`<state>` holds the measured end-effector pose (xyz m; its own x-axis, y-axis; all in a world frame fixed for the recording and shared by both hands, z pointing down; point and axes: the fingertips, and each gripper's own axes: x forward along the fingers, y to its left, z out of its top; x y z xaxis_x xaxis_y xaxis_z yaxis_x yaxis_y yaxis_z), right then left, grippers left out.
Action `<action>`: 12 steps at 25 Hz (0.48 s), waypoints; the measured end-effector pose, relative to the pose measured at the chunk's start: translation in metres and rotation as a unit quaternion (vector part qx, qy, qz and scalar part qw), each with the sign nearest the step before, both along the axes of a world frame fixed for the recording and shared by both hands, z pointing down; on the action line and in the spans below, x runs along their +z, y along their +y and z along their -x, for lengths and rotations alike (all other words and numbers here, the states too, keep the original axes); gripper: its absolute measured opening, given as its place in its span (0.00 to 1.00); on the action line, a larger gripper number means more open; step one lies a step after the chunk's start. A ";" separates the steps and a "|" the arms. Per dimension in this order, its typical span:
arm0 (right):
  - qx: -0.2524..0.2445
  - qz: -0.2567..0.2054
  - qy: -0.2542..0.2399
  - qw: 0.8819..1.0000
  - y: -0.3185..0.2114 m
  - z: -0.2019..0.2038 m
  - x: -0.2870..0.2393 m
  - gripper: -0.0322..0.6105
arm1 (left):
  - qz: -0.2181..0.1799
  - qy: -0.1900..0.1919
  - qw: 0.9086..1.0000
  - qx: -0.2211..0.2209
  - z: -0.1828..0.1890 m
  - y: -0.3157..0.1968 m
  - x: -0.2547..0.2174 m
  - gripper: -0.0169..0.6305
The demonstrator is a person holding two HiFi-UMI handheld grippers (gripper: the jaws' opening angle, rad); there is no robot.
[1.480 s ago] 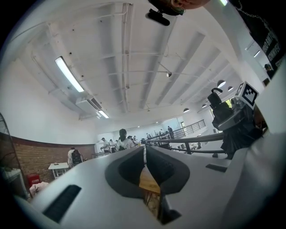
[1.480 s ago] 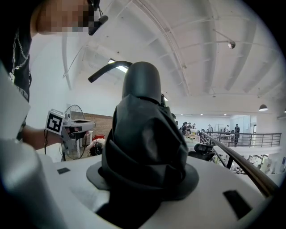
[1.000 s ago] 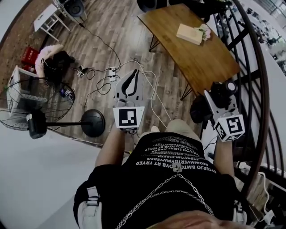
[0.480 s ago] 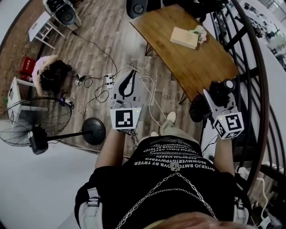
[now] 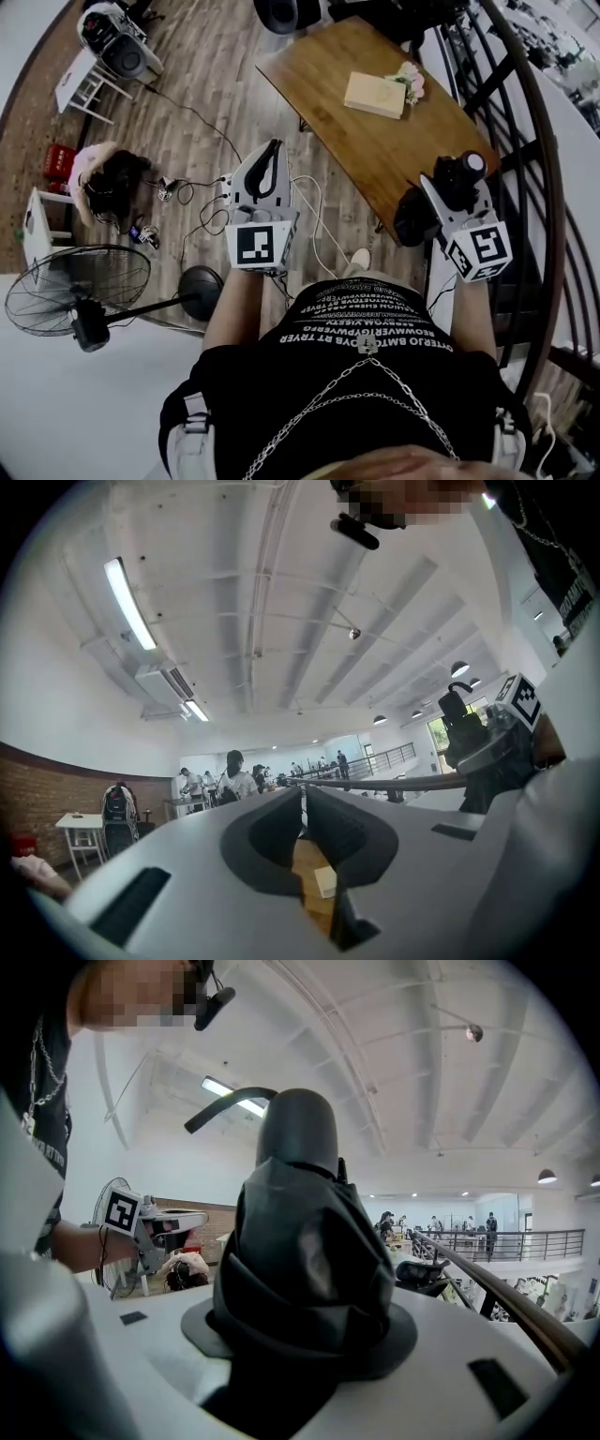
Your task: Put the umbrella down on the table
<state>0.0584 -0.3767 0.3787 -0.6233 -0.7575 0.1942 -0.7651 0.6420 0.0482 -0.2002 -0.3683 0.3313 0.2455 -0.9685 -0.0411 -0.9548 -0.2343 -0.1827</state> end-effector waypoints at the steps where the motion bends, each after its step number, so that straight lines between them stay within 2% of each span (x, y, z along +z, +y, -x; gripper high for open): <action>1: -0.001 0.000 0.000 1.000 -0.008 -0.003 -0.001 0.43 | 0.002 0.000 1.000 -0.001 -0.004 -0.009 0.000 0.09; 5: -0.007 -0.001 -0.003 1.000 -0.041 -0.018 -0.003 0.43 | 0.002 -0.004 1.000 -0.008 -0.020 -0.038 -0.005 0.09; 8: -0.017 -0.003 -0.002 1.000 -0.060 -0.025 -0.003 0.43 | -0.019 -0.017 1.000 -0.002 -0.029 -0.048 -0.012 0.09; 12: -0.024 -0.009 -0.002 1.000 -0.076 -0.026 -0.008 0.43 | -0.028 -0.018 0.999 -0.032 -0.021 -0.057 -0.024 0.09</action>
